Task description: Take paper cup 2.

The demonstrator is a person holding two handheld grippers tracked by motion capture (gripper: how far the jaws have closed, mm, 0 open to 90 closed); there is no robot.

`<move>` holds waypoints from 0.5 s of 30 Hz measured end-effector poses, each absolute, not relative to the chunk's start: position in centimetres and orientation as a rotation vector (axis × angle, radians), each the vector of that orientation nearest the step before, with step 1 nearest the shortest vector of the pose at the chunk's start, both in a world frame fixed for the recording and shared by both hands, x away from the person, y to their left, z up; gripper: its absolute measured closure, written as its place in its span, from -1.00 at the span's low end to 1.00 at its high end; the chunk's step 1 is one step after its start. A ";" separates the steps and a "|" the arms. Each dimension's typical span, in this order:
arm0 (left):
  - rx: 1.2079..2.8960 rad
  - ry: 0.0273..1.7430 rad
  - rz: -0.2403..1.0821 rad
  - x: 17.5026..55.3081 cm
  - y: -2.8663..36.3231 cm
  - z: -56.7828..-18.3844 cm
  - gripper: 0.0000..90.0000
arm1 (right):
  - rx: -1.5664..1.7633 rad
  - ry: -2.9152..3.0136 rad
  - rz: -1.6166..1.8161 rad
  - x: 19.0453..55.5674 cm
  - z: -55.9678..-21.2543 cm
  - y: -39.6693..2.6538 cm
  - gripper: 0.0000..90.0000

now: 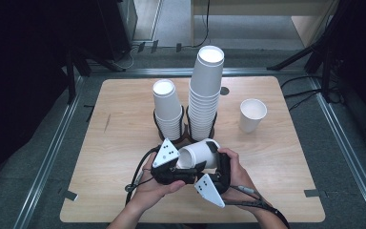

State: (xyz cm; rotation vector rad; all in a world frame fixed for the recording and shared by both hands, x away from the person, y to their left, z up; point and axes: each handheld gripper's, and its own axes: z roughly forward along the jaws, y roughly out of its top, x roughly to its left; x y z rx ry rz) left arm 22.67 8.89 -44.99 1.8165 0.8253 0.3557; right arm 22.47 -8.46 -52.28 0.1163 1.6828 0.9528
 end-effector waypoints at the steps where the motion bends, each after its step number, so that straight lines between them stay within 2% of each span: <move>1: 1.815 0.828 0.351 22.7 8.9 -45.0 -0.53 | 0.119 1.687 0.951 22.5 -52.3 -8.4 -0.73; 15: 1.792 0.821 0.345 23.0 9.4 -45.3 -0.48 | 0.088 1.729 0.931 22.3 -52.1 -8.5 -0.98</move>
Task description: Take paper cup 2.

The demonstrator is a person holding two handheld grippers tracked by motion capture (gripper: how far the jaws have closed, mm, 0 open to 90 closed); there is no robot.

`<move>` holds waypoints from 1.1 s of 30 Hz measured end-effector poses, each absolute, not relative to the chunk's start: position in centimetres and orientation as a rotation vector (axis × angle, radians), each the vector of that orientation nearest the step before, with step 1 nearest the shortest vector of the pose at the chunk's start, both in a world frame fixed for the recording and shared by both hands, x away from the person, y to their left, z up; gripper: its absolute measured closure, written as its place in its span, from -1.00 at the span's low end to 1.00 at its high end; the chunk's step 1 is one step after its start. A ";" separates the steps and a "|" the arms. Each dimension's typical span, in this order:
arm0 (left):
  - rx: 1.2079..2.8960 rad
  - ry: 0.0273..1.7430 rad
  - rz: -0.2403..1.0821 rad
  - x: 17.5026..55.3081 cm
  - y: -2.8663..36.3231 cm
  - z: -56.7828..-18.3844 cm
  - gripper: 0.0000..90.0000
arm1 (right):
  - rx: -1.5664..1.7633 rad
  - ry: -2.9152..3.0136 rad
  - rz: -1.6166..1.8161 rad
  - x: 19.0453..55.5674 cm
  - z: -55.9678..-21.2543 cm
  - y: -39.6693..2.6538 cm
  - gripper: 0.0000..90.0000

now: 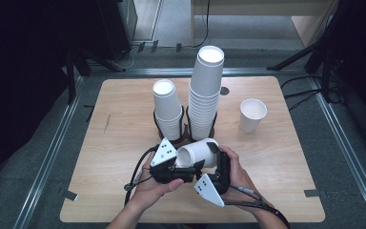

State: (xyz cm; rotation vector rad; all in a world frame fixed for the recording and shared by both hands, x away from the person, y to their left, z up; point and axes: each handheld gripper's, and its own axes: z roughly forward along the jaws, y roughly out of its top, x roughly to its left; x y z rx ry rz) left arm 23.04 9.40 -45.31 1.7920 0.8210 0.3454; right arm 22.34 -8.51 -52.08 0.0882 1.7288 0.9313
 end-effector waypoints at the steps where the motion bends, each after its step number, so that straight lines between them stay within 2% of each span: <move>1: 1.788 0.823 0.347 23.1 9.5 -45.3 -0.48 | 0.092 1.733 0.932 22.3 -52.1 -8.5 -0.98; 14: 1.726 0.864 0.378 23.5 10.6 -45.3 -0.48 | 0.114 1.755 0.969 20.6 -50.6 -10.0 -0.99; 33: 1.682 0.872 0.403 23.5 10.8 -45.3 -0.48 | 0.441 1.793 1.162 19.9 -48.3 -10.6 -0.99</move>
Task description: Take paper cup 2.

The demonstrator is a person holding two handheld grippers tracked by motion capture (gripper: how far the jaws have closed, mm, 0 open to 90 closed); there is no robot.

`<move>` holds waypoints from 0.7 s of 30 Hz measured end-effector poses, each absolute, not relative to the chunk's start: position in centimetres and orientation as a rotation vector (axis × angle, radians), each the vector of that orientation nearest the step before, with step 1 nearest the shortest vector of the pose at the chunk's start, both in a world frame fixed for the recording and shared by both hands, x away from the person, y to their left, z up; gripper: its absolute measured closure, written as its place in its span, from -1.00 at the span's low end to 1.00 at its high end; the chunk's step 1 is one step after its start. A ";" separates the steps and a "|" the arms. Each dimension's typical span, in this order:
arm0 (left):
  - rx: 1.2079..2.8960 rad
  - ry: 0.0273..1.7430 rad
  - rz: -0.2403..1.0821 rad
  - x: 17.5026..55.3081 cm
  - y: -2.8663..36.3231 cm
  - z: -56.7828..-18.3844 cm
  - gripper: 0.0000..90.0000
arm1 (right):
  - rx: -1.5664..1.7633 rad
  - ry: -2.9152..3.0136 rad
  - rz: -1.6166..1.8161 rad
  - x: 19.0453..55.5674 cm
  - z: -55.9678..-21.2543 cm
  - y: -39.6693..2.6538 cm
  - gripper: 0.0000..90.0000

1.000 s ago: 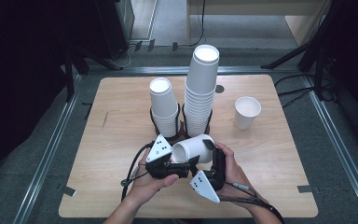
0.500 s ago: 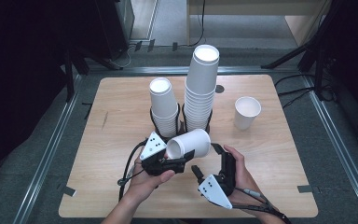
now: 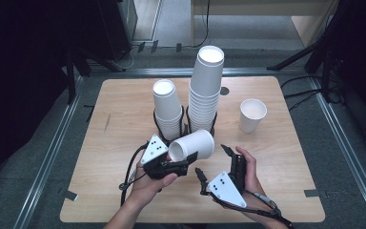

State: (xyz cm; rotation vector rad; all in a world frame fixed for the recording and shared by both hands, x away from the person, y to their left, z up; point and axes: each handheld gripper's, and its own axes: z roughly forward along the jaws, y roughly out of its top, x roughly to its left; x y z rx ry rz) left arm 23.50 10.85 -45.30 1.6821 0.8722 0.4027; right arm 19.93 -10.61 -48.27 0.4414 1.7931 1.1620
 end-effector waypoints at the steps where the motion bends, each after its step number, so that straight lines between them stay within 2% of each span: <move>1: 1.683 0.872 0.405 23.5 10.8 -45.3 -0.48 | 0.463 1.800 1.178 19.9 -48.1 -10.5 -0.99; 12: 1.661 0.869 0.440 23.5 11.0 -45.3 -0.48 | 0.698 1.787 1.295 20.1 -46.9 -10.6 -0.98; 21: 1.631 0.851 0.461 23.4 10.9 -45.4 -0.48 | 0.908 1.762 1.384 20.1 -46.3 -10.9 -0.88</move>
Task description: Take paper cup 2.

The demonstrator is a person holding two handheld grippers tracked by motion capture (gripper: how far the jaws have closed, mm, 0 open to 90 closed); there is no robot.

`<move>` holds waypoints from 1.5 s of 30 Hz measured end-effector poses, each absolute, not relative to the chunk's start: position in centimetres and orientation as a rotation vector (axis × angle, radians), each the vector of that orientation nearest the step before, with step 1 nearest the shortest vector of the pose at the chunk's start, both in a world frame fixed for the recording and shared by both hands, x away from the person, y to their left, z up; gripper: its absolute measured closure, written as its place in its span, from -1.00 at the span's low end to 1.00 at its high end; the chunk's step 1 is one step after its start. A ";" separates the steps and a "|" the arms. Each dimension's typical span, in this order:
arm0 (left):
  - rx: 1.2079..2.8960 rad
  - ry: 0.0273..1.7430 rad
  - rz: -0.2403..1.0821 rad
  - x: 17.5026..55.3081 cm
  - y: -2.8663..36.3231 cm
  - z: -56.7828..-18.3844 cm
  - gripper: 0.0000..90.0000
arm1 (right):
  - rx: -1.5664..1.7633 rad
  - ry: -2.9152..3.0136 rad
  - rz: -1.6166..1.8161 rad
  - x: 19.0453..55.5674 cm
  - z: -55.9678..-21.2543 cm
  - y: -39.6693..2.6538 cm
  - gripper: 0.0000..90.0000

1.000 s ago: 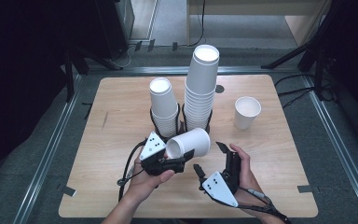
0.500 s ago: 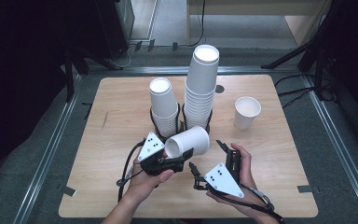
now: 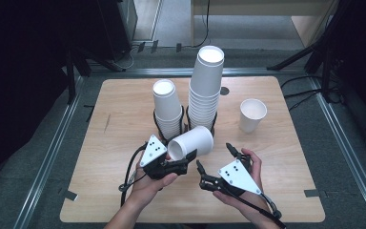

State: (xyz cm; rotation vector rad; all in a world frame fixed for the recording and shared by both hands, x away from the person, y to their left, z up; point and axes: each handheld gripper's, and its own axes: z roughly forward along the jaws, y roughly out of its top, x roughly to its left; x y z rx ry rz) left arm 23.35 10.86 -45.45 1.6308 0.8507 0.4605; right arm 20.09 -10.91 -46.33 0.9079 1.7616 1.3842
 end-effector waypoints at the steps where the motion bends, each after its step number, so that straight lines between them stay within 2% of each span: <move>1: 1.629 0.848 0.466 23.3 10.8 -45.5 -0.48 | 0.931 1.757 1.392 20.1 -46.2 -10.9 -0.88; 20: 1.538 0.837 0.529 23.1 11.1 -46.4 -0.48 | 1.218 1.758 1.582 19.6 -44.9 -10.5 -0.86; 45: 1.487 0.814 0.567 22.7 11.0 -46.9 -0.48 | 1.823 1.495 2.078 20.5 -45.1 -11.0 -0.93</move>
